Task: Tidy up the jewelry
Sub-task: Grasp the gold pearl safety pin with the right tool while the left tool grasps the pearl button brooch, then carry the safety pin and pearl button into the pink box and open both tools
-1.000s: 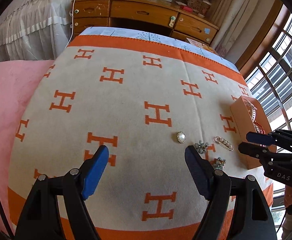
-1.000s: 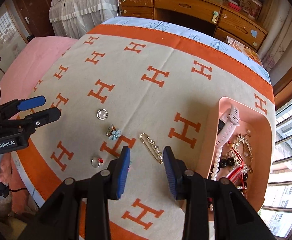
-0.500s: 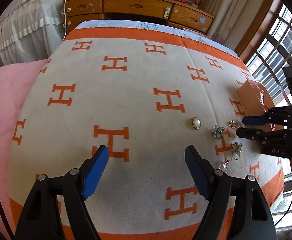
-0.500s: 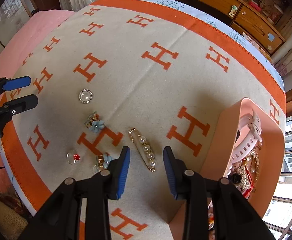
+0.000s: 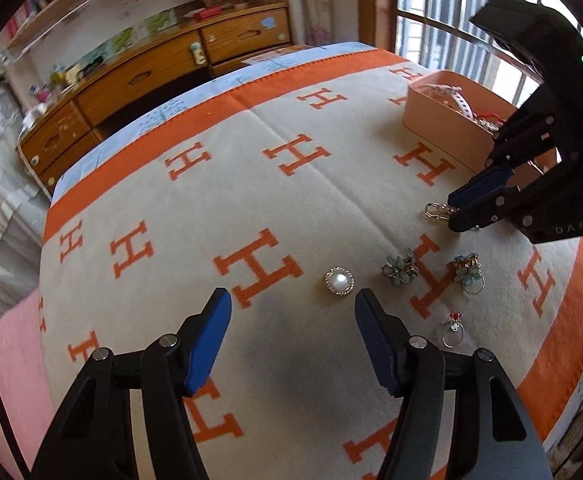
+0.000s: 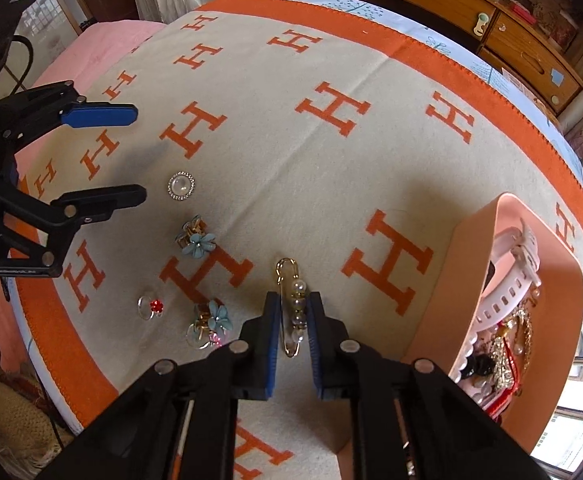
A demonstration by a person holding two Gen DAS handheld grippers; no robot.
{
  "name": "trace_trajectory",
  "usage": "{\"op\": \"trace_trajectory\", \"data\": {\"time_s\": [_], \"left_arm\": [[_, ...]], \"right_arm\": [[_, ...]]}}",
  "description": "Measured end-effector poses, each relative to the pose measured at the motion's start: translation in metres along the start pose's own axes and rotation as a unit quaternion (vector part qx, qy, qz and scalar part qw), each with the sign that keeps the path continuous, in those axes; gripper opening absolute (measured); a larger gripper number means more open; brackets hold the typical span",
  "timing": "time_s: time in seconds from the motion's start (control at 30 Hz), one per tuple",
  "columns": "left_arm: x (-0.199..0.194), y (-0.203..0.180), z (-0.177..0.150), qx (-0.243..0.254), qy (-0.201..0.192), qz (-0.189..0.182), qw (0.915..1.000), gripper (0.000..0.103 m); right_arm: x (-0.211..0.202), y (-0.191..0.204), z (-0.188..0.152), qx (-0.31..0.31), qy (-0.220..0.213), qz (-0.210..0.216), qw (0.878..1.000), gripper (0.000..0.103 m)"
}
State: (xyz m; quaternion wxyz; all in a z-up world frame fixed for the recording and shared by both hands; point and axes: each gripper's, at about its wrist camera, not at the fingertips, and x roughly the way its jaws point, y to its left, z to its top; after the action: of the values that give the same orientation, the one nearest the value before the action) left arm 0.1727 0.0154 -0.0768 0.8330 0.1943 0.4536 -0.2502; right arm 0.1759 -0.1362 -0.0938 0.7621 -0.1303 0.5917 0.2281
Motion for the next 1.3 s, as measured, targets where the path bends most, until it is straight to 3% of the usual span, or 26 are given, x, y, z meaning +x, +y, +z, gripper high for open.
{"op": "trace_trajectory", "data": {"time_s": [0.1,0.23,0.5,0.7,0.73,0.8,0.93,1.1,1.3], "left_arm": [[0.005,-0.008,0.007,0.057,-0.002,-0.017,0.9982,0.053],[0.018,-0.011,0.011,0.098,0.014,-0.03,0.9946,0.034],[0.026,0.001,0.011,0.105,0.027,-0.082,0.9907,0.033],[0.03,0.0,0.015,0.117,0.02,-0.082,0.9896,0.033],[0.03,0.0,0.015,0.12,0.018,-0.08,0.9893,0.032],[0.03,-0.003,0.016,0.125,0.017,-0.092,0.9877,0.018],[0.029,-0.008,0.015,0.129,0.008,-0.081,0.9883,0.016],[0.02,-0.005,0.015,0.084,0.0,-0.053,0.9951,0.016],[-0.035,-0.016,0.039,0.044,-0.057,-0.011,0.9973,0.016]], "right_arm": [[-0.002,-0.006,-0.005,0.02,-0.004,0.017,1.0,0.013],[-0.005,-0.01,-0.009,0.034,-0.008,0.033,0.999,0.013],[-0.008,-0.012,-0.014,0.04,-0.017,0.052,0.998,0.013],[-0.003,-0.013,-0.013,0.048,-0.021,0.064,0.997,0.013],[-0.002,-0.014,-0.013,0.051,-0.023,0.066,0.996,0.013],[-0.003,-0.015,-0.013,0.057,-0.028,0.07,0.996,0.013],[-0.013,-0.017,-0.016,0.069,-0.046,0.078,0.994,0.013],[-0.038,-0.021,-0.024,0.087,-0.083,0.083,0.989,0.013],[-0.101,-0.045,-0.047,0.127,-0.168,0.076,0.975,0.013]]}}
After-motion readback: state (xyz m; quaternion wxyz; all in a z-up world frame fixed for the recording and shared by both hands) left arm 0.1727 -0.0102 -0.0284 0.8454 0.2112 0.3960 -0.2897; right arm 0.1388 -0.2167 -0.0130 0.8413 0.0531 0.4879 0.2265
